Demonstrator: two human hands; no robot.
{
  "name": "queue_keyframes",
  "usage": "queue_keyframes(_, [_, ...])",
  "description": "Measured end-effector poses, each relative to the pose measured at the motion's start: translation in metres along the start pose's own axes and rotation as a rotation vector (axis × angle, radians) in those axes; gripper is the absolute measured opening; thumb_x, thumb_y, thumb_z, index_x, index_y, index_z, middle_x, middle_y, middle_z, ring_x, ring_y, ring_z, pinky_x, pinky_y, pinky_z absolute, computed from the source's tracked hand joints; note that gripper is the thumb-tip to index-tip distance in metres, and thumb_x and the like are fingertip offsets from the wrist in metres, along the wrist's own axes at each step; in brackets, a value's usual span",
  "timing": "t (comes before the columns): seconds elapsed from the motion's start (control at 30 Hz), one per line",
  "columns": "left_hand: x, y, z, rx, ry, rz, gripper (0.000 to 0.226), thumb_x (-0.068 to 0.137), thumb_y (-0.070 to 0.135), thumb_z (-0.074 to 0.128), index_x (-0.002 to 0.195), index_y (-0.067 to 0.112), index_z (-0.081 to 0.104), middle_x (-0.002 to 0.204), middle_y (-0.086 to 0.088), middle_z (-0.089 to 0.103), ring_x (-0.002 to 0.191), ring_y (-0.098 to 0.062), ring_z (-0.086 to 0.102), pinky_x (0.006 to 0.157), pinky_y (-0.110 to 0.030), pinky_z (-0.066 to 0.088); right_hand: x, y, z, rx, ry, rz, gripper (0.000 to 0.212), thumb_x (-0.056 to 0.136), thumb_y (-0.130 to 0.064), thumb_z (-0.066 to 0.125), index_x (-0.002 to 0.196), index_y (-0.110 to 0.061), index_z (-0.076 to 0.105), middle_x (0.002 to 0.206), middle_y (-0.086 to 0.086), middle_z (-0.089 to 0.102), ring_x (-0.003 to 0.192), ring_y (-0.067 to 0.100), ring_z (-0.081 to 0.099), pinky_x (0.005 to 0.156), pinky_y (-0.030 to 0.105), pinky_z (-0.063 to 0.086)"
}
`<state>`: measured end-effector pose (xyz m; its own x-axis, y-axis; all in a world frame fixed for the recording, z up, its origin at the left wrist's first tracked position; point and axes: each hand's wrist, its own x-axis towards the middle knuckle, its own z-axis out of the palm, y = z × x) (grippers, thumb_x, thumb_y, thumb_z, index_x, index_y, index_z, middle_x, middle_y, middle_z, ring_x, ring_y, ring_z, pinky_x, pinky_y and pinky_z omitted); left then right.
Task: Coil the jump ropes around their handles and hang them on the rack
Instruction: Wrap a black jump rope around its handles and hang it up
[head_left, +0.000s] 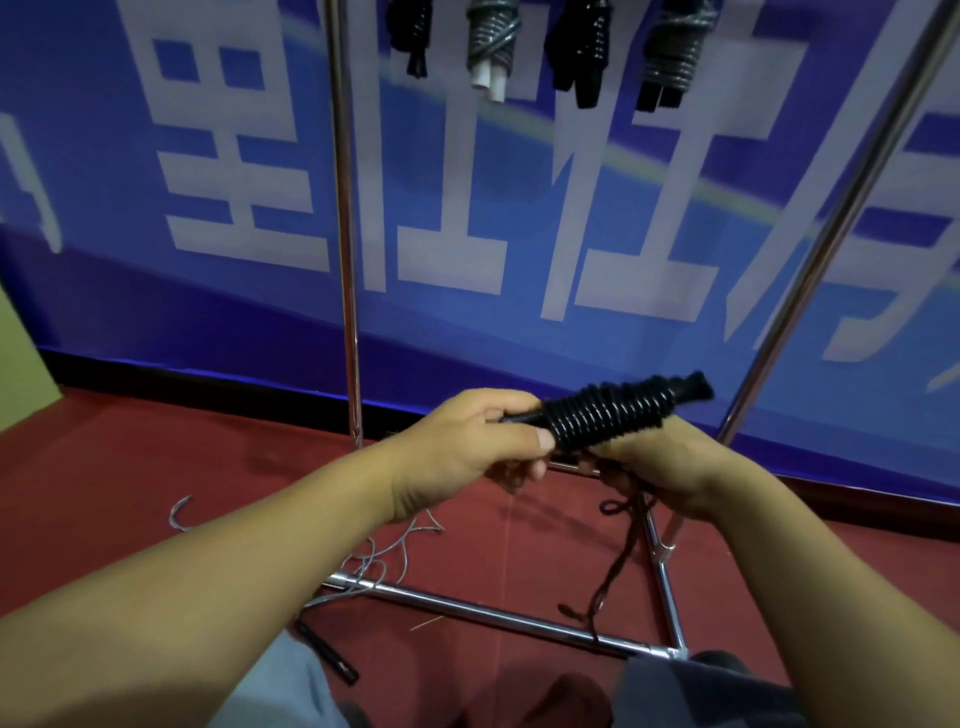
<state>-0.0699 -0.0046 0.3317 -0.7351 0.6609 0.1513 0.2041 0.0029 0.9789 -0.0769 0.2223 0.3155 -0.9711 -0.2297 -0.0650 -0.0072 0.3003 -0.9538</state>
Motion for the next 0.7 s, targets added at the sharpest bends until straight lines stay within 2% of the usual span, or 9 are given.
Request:
queue_keyframes(0.03, [0.002, 0.0, -0.002, -0.039, 0.035, -0.008, 0.036, 0.081, 0.017, 0.056, 0.105, -0.01, 0.061, 0.066, -0.001, 0.061, 0.06, -0.008, 0.056, 0.058, -0.016, 0.046, -0.002, -0.003, 0.001, 0.013, -0.012, 0.013, 0.02, 0.086, -0.02, 0.072, 0.069, -0.013, 0.065, 0.056, -0.001, 0.059, 0.046, 0.01, 0.042, 0.043, 0.018, 0.034])
queue_keyframes(0.07, [0.003, -0.002, -0.004, -0.075, 0.071, -0.019, 0.039, 0.081, 0.018, 0.056, 0.107, -0.011, 0.061, 0.066, 0.0, 0.061, 0.059, -0.007, 0.054, 0.056, -0.016, 0.045, -0.002, -0.006, 0.002, 0.01, -0.017, 0.047, 0.026, 0.088, -0.029, 0.068, 0.071, -0.009, 0.063, 0.053, -0.002, 0.058, 0.044, 0.01, 0.04, 0.042, 0.017, 0.032])
queue_keyframes(0.13, [0.005, -0.004, -0.007, -0.13, 0.14, -0.044, 0.038, 0.079, 0.021, 0.057, 0.107, -0.005, 0.062, 0.065, 0.0, 0.06, 0.057, -0.006, 0.052, 0.054, -0.016, 0.043, -0.002, -0.009, 0.004, 0.0, -0.025, 0.09, 0.036, 0.091, -0.036, 0.061, 0.074, -0.004, 0.062, 0.052, -0.002, 0.058, 0.041, 0.008, 0.036, 0.041, 0.017, 0.029])
queue_keyframes(0.2, [0.007, -0.008, -0.01, -0.16, 0.216, -0.075, 0.032, 0.079, 0.023, 0.059, 0.102, 0.001, 0.062, 0.064, 0.001, 0.06, 0.055, -0.007, 0.049, 0.052, -0.017, 0.04, -0.001, -0.008, 0.005, 0.014, -0.048, 0.109, 0.042, 0.086, -0.042, 0.063, 0.084, 0.0, 0.064, 0.063, 0.006, 0.061, 0.044, 0.011, 0.036, 0.043, 0.02, 0.028])
queue_keyframes(0.27, [0.008, -0.011, -0.013, -0.169, 0.298, -0.098, 0.018, 0.087, 0.019, 0.062, 0.098, 0.005, 0.061, 0.064, 0.001, 0.06, 0.054, -0.009, 0.045, 0.053, -0.021, 0.035, -0.001, -0.009, 0.008, 0.026, -0.067, 0.128, 0.041, 0.084, -0.043, 0.064, 0.087, -0.003, 0.067, 0.068, 0.006, 0.064, 0.048, 0.012, 0.036, 0.046, 0.02, 0.029])
queue_keyframes(0.33, [0.01, -0.013, -0.016, -0.163, 0.369, -0.105, 0.009, 0.097, 0.012, 0.055, 0.096, 0.005, 0.061, 0.065, 0.001, 0.06, 0.054, -0.01, 0.044, 0.054, -0.024, 0.034, 0.001, -0.009, 0.011, 0.063, -0.068, 0.15, 0.034, 0.088, -0.041, 0.063, 0.087, -0.008, 0.068, 0.068, 0.003, 0.063, 0.05, 0.012, 0.039, 0.047, 0.019, 0.031])
queue_keyframes(0.47, [0.013, -0.018, -0.02, -0.124, 0.481, -0.115, 0.016, 0.1, 0.011, 0.052, 0.087, 0.007, 0.061, 0.066, -0.001, 0.06, 0.052, -0.01, 0.042, 0.052, -0.023, 0.034, 0.004, -0.011, 0.014, 0.154, -0.072, 0.192, 0.011, 0.098, -0.019, 0.06, 0.089, -0.013, 0.063, 0.068, 0.003, 0.058, 0.051, 0.01, 0.047, 0.05, 0.018, 0.039])
queue_keyframes(0.57, [0.015, -0.02, -0.022, -0.086, 0.549, -0.15, 0.017, 0.099, 0.013, 0.054, 0.086, 0.008, 0.063, 0.067, -0.001, 0.061, 0.05, -0.01, 0.041, 0.051, -0.023, 0.035, 0.005, -0.012, 0.016, 0.225, -0.054, 0.24, 0.013, 0.097, -0.005, 0.056, 0.094, -0.011, 0.067, 0.065, 0.003, 0.056, 0.055, 0.011, 0.051, 0.059, 0.023, 0.047])
queue_keyframes(0.7, [0.015, -0.024, -0.026, 0.004, 0.591, -0.212, 0.02, 0.097, 0.02, 0.056, 0.082, 0.009, 0.065, 0.069, -0.004, 0.062, 0.051, -0.011, 0.041, 0.058, -0.029, 0.037, 0.004, -0.013, 0.018, 0.23, -0.055, 0.259, 0.027, 0.093, 0.0, 0.049, 0.097, -0.01, 0.074, 0.067, 0.002, 0.058, 0.06, 0.014, 0.055, 0.073, 0.034, 0.052])
